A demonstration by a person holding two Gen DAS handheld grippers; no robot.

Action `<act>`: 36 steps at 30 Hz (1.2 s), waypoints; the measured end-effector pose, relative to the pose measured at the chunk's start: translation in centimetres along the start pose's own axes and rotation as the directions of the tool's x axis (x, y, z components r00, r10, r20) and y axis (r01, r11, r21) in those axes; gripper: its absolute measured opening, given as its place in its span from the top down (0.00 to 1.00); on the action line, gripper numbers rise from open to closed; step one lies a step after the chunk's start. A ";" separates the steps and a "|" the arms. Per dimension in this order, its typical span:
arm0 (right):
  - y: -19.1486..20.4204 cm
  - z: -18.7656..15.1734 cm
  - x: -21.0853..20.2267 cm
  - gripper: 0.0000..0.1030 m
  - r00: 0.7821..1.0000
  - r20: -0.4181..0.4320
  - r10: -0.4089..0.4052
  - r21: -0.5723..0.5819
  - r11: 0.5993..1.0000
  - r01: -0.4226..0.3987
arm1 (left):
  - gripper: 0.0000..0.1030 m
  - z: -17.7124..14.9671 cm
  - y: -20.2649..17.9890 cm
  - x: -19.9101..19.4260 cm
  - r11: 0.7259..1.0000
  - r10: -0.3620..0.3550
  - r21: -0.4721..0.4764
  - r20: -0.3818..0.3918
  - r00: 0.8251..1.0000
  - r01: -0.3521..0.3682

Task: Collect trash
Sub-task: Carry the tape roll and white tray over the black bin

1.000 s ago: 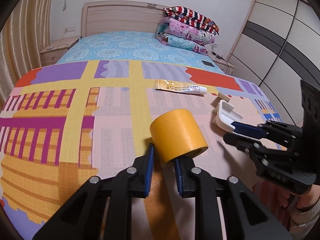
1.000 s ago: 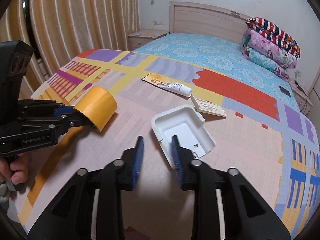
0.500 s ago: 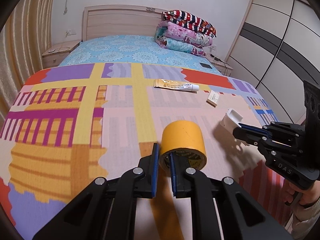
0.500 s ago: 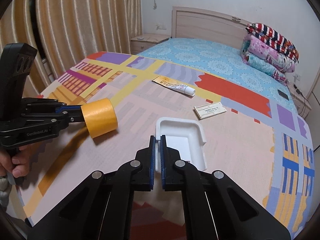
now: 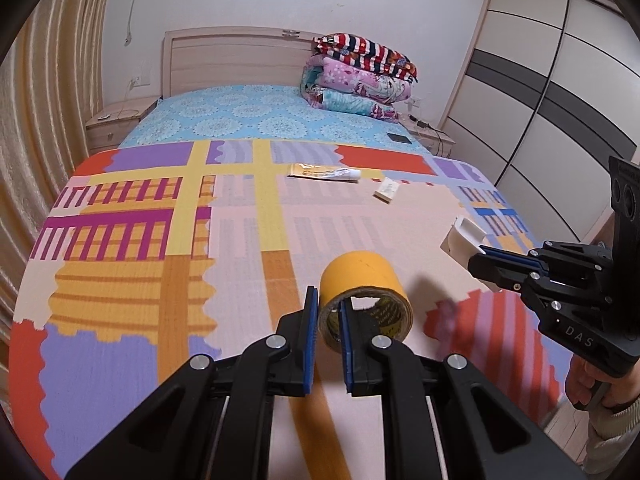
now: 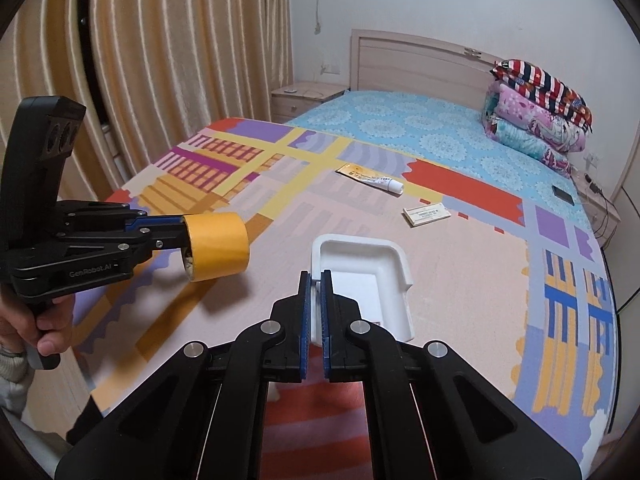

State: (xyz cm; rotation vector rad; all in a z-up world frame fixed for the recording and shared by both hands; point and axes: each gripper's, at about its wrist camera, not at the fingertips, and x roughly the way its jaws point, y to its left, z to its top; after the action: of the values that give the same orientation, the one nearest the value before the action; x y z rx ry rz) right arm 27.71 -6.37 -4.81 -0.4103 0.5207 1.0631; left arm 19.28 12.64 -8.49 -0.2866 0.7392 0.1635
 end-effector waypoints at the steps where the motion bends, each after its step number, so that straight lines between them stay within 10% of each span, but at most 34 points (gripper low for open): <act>1: 0.2 -0.2 -0.5 0.95 1.000 0.004 -0.001 -0.001 1.000 0.001 | 0.90 -0.1 -0.2 -0.3 1.000 -0.002 0.004 0.002 1.000 0.002; 36: 10.8 -16.1 -10.5 0.95 0.999 -0.029 0.041 -0.015 0.999 -0.041 | 0.90 -16.3 -5.6 -9.0 0.990 -0.128 0.046 -0.107 0.986 0.134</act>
State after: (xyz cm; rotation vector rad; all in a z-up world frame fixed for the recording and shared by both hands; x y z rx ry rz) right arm 10.67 -18.11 -12.37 -0.4304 0.5490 1.1028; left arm 3.71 1.82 -12.69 -0.2940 0.8236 0.0043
